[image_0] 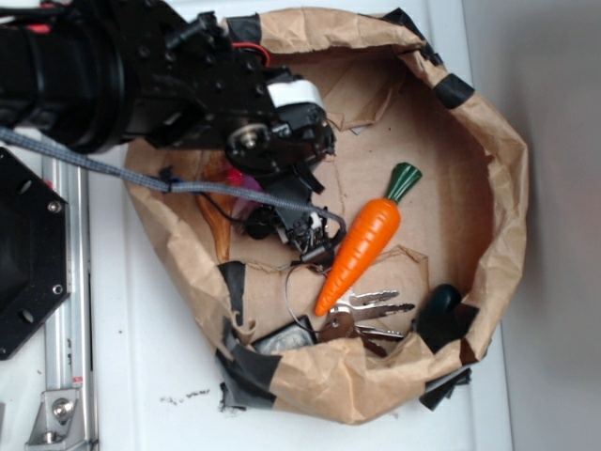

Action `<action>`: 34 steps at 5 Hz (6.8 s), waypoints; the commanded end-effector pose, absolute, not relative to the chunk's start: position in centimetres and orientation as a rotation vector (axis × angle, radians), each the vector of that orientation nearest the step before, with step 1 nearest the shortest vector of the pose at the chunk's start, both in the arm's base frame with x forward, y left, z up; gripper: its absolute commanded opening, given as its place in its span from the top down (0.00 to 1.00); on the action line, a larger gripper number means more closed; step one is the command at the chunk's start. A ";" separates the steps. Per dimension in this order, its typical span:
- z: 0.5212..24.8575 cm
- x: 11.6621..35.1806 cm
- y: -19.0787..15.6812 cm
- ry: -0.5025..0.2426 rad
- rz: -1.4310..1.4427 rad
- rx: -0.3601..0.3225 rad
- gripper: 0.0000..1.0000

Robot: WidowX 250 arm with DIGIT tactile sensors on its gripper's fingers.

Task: Grab the wood chip.

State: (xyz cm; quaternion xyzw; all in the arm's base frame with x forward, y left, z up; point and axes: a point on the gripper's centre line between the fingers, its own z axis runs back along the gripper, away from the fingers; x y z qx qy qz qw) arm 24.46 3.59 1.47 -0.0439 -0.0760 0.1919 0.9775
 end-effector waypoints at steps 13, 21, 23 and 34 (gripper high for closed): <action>6.7 24.1 3.5 -0.142 0.213 -0.110 0.00; 1.9 22.8 3.7 -0.116 0.227 -0.169 0.00; 1.7 22.7 3.4 -0.081 0.236 -0.203 0.00; 0.4 20.5 0.4 -0.064 0.520 -0.183 1.00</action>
